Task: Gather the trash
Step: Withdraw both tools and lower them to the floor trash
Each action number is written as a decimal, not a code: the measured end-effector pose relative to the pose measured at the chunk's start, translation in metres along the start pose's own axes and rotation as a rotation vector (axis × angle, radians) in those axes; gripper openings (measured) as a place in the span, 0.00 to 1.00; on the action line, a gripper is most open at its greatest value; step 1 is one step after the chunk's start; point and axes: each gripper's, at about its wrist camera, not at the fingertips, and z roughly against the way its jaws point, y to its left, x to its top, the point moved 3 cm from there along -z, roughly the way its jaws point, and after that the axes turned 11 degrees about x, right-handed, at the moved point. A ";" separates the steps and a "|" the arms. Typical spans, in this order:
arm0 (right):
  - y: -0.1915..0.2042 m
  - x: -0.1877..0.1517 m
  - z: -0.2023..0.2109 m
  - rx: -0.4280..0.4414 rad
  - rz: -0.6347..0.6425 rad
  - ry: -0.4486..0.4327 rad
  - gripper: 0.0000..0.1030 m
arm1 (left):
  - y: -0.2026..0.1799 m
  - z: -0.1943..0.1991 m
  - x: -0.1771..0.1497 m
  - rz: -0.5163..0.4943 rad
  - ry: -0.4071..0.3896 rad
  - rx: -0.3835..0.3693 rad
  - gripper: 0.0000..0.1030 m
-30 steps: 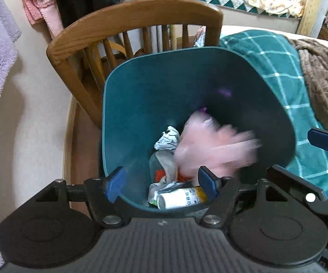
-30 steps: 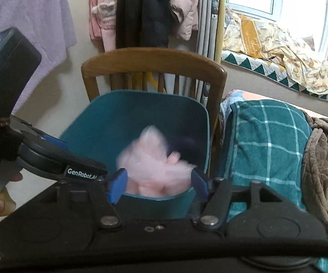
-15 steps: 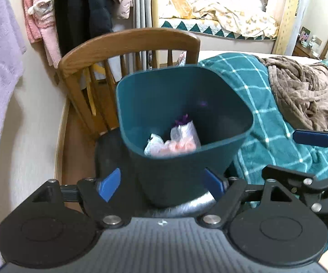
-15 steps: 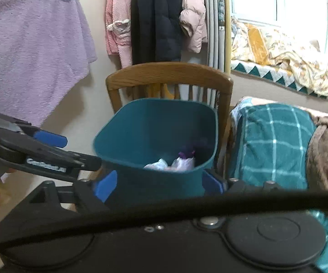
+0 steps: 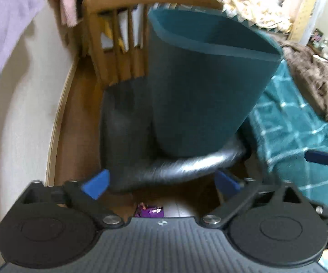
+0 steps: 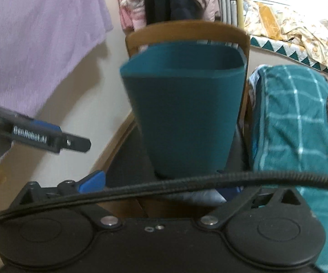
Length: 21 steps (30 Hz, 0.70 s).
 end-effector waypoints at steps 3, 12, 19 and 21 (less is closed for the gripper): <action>-0.004 -0.033 -0.024 -0.003 0.002 0.064 1.00 | 0.004 -0.035 -0.027 0.023 0.059 0.020 0.99; -0.039 -0.159 -0.118 -0.031 -0.099 0.244 1.00 | -0.002 -0.168 -0.135 0.106 0.284 0.079 0.99; -0.062 -0.254 -0.195 -0.037 -0.153 0.349 0.98 | -0.012 -0.269 -0.228 0.147 0.439 0.107 0.99; -0.069 -0.280 -0.215 -0.042 -0.159 0.383 0.97 | -0.017 -0.299 -0.255 0.152 0.502 0.096 0.99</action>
